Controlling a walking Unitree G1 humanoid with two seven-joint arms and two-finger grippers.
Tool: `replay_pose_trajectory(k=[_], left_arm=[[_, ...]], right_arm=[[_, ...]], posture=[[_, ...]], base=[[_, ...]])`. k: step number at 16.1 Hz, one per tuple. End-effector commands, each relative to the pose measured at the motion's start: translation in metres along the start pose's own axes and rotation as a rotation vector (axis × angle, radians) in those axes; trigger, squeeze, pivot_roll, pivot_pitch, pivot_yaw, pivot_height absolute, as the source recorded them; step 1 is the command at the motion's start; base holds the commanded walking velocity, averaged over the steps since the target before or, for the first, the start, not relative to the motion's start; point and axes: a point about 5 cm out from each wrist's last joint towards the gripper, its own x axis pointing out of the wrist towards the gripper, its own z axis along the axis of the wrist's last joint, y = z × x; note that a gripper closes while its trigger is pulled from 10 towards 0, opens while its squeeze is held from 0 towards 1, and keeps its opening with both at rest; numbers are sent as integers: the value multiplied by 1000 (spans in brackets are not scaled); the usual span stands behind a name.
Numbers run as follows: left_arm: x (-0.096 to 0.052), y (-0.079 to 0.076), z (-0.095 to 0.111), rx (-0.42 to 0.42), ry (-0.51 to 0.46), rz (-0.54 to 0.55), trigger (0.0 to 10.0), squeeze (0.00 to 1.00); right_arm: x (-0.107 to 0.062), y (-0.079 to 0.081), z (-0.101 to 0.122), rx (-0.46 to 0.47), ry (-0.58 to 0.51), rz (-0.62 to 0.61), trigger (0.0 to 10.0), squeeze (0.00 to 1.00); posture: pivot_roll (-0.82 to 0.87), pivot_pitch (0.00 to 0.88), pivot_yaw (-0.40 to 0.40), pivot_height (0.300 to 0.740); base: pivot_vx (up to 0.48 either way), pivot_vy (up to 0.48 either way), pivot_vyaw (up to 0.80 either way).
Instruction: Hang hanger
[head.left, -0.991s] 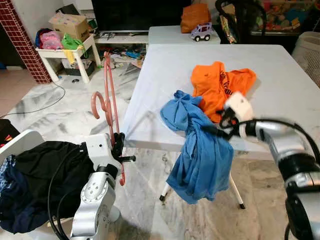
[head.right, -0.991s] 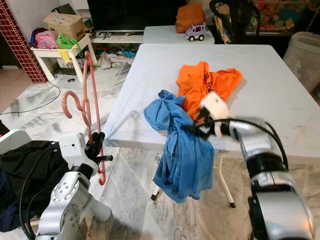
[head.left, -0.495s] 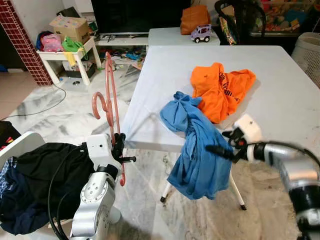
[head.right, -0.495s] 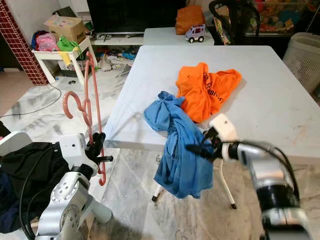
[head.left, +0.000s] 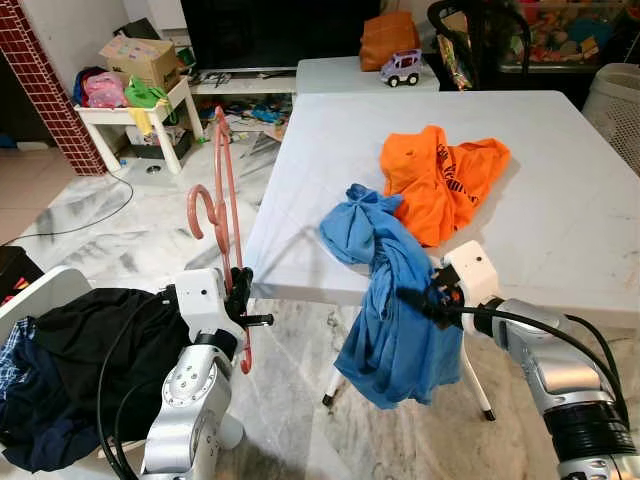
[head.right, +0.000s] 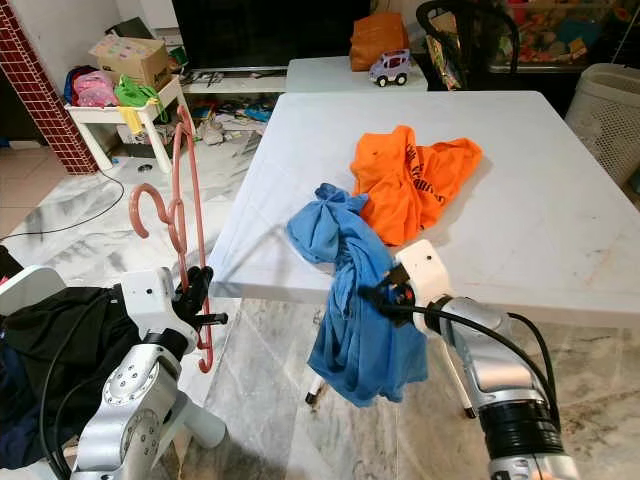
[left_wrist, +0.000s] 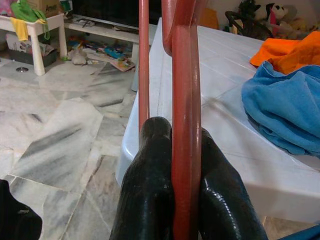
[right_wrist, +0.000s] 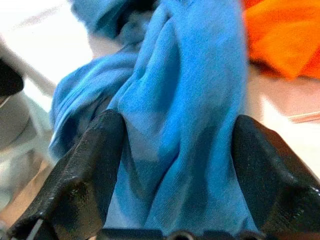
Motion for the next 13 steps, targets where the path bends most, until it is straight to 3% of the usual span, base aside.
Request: replay_pose_trajectory(k=[1,8,13], left_arm=[[1,0,1,8,2,-3,10000,0],[2,1,3,9,-2,7,10000,0],[1,2,2,9,4,17,10000,0]], right_arm=[[-2,-2,7,6,-37,-37,0,0],[1,-2,9,34,-55,-63,0,0],[4,6,-2,64,4,-23,0,0]], posture=[[-64,0,75,740],[-61,0,71,740],[-57,0,68,740]], base=[[0,0,0],[0,0,0],[0,0,0]])
